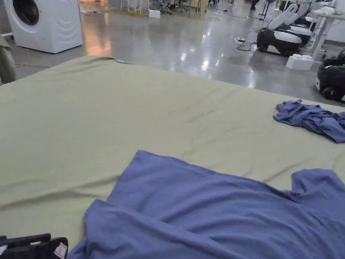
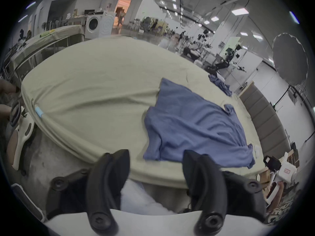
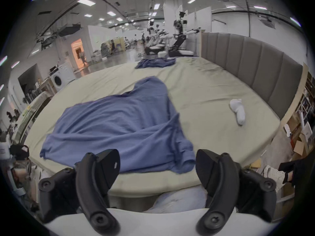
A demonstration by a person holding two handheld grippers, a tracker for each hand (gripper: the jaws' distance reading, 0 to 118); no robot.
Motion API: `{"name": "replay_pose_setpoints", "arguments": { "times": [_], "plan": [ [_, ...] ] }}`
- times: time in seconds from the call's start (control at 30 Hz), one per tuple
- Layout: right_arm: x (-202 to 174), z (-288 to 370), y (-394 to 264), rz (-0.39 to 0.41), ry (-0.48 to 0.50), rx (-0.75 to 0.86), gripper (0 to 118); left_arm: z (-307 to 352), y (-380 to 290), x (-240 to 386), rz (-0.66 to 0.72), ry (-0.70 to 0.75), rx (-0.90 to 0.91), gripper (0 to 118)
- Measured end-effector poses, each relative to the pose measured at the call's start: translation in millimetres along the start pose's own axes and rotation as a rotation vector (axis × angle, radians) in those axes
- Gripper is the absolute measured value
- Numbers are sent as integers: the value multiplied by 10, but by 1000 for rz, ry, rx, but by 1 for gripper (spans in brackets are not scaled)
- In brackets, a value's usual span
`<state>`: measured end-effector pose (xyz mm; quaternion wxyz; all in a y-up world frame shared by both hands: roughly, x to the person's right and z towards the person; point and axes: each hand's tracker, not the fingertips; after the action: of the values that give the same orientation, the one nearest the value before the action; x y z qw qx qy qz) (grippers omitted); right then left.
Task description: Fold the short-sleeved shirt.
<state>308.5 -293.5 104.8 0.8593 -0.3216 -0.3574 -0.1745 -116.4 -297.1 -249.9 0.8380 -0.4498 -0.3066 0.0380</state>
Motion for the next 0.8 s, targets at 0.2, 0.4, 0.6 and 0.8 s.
{"name": "replay_pose_setpoints", "arguments": {
  "times": [0.2,0.4,0.6,0.8],
  "plan": [
    [-304,-298,-256,43,111,-127,2,-154,-53,59,182,-113,-1,0],
    [-368,-392,-160,37,102,-122,2,-549,707,377,-97,-24,49,0],
    [-325,-486,119,-9,75,-113,2,-1560,1786,459,-187,-58,29,1],
    [-410,-613,375,29,30,-123,2,-2762,2390,408,-136,-25,-75,106]
  ]
}}
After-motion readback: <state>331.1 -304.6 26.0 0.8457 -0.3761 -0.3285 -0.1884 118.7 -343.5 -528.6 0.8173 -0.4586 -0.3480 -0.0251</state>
